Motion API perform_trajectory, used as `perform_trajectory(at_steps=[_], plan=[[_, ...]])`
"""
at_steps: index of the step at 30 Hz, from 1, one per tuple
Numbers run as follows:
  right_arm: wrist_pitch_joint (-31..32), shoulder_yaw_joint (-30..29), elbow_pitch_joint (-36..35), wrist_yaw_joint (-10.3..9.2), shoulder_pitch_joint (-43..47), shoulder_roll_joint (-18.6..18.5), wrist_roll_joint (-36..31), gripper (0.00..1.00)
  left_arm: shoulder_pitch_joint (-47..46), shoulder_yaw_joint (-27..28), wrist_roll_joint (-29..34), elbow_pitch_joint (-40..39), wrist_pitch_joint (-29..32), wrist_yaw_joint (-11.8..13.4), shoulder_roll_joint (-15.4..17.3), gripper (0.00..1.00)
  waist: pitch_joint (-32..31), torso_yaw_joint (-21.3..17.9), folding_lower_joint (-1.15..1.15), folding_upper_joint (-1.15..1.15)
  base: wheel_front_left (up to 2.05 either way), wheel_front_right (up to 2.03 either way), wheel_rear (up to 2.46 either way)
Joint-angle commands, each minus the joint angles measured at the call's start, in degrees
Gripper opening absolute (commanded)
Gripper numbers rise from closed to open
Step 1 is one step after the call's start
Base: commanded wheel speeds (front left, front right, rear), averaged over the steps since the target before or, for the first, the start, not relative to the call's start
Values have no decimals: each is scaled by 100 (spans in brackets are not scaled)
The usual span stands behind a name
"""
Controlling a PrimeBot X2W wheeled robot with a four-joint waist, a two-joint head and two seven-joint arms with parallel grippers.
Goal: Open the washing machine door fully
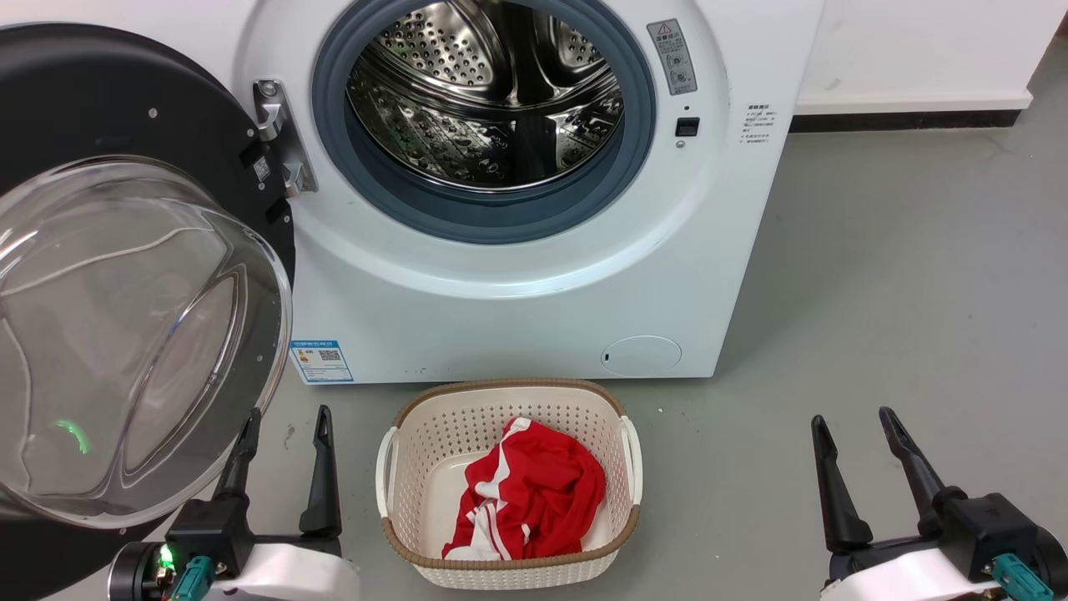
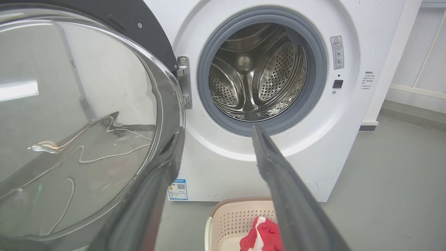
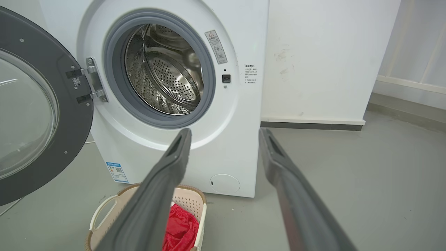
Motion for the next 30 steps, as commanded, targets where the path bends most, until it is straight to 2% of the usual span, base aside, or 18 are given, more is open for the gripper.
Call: perform_trajectory(at_steps=[1,2,4,16,30], plan=[[-32,-3,7,-4,33,12,27,100,35,9,23,-7,-14,-11,-5,100,0,2,0,0,0,0,0],[-1,1,21,0,4,0,6,0,-1,-1,-8,25,1,-10,-3,0,0,1,0,0,0,0,0],[9,21,94,0,31,1,48,0,-2,13,-51,132,30,-13,-16,0,1,1,0,0,0,0,0],[222,5,274,0,-164,-94,1603,0,-155,98,-1473,274,410,-87,-19,0,10,12,0,0,0,0,0],[452,-29,469,-1,-367,-161,3093,0,-258,126,-2888,357,722,-166,-23,0,20,22,0,0,0,0,0]])
